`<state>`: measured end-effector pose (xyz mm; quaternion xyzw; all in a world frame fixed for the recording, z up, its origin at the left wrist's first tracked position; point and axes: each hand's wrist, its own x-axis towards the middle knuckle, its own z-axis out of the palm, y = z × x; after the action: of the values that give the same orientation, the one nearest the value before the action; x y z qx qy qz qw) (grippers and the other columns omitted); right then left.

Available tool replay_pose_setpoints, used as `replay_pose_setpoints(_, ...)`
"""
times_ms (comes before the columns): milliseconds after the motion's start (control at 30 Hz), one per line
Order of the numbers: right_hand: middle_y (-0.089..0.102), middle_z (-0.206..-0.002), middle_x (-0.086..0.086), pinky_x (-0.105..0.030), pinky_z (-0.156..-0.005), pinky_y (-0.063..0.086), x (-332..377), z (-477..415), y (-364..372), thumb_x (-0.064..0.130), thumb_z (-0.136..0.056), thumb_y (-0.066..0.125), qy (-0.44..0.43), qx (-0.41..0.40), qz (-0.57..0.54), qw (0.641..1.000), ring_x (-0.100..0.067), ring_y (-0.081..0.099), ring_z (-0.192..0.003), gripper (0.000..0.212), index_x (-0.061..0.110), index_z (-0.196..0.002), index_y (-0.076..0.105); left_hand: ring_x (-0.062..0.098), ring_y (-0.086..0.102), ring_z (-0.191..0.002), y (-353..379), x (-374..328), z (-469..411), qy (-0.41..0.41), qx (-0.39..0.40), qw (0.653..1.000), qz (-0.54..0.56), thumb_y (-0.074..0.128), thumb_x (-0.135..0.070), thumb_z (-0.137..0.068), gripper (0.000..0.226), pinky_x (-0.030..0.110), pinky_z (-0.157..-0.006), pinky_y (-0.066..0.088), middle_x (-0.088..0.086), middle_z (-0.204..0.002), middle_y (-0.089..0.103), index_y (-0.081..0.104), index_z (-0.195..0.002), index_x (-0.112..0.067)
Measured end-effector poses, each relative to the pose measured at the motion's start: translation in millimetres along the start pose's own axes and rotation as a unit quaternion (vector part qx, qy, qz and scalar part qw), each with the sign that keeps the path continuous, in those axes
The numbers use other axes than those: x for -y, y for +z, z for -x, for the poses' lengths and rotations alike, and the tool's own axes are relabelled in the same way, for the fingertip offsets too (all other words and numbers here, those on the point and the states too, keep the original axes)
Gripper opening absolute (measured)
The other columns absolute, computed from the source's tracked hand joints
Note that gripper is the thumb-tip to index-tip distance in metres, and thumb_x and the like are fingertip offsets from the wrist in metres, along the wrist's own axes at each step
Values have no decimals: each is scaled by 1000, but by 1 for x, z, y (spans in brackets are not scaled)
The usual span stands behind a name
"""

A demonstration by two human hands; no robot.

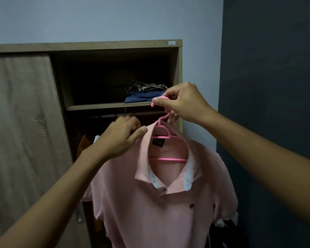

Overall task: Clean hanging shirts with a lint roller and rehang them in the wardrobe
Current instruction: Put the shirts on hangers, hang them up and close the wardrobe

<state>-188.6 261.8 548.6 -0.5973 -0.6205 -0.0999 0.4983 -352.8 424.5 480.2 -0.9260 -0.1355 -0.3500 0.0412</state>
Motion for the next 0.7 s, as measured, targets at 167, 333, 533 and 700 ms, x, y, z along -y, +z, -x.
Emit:
replay_pose_setpoints(167,71,-66,-8,-36,-53,62,1,1,-3,35,-86,75,4,-9,8,1000,-19,70,-49,25,10,-90,76,9,53,-62,17,8,2,11,65,995,76,28,-55,-100,47,42,-63,45,-6,-66,56,52,-73,-26)
replay_pose_setpoints(333,73,-74,-9,-37,-53,61,-1,0,-6,30,-92,70,5,-7,-29,1000,-23,71,-52,23,9,-95,76,6,53,-62,19,12,-1,12,45,997,67,31,-51,-102,39,37,-61,42,-9,-64,53,47,-72,-31)
replay_pose_setpoints(533,63,-92,6,-20,-62,48,-32,13,-9,51,-76,77,5,32,179,983,-7,60,-75,50,23,-114,60,14,50,-60,24,25,8,-21,2,989,147,34,-49,-100,45,41,-61,40,-2,-65,51,49,-72,-16)
replay_pose_setpoints(700,69,-67,7,-24,-57,49,-39,19,-11,14,-72,77,4,28,204,979,-2,60,-58,10,18,-81,77,12,54,-67,30,25,11,-25,-11,988,150,38,-39,-105,38,33,-62,40,-4,-69,55,54,-78,-16)
